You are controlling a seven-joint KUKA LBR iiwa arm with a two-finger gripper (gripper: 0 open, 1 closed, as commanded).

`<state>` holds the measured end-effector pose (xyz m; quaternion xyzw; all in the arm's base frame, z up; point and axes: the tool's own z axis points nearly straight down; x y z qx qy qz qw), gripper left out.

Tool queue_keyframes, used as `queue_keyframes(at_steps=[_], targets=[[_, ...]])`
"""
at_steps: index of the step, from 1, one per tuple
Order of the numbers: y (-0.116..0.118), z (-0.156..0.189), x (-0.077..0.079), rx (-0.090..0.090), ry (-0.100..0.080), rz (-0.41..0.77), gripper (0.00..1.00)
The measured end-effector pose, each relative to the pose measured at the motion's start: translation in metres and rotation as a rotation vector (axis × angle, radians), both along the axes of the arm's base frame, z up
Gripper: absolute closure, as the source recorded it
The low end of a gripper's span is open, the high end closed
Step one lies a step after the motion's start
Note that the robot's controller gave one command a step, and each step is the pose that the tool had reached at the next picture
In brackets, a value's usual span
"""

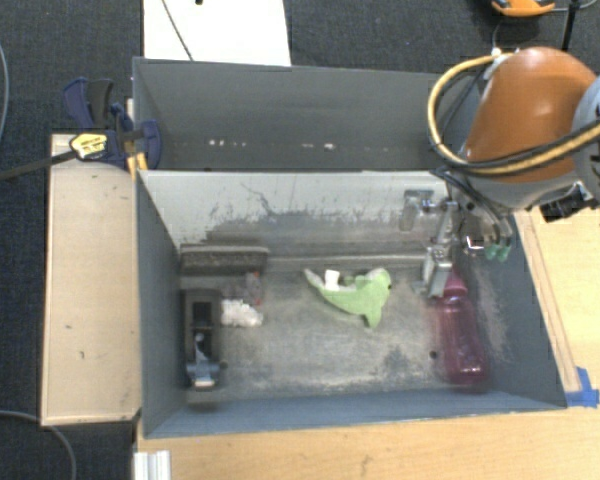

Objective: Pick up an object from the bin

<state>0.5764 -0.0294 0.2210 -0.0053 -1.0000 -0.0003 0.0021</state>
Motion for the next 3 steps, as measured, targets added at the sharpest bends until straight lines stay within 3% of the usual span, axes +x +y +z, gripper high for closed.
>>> queue_keyframes(at_steps=[1, 2, 3], targets=[[0.0, 0.005, 0.001, 0.0, -0.008, 0.0, 0.0], [0.004, -0.03, 0.005, -0.001, -0.015, 0.063, 0.0], [0.022, -0.09, 0.004, -0.001, -0.014, 0.138, 0.0]])
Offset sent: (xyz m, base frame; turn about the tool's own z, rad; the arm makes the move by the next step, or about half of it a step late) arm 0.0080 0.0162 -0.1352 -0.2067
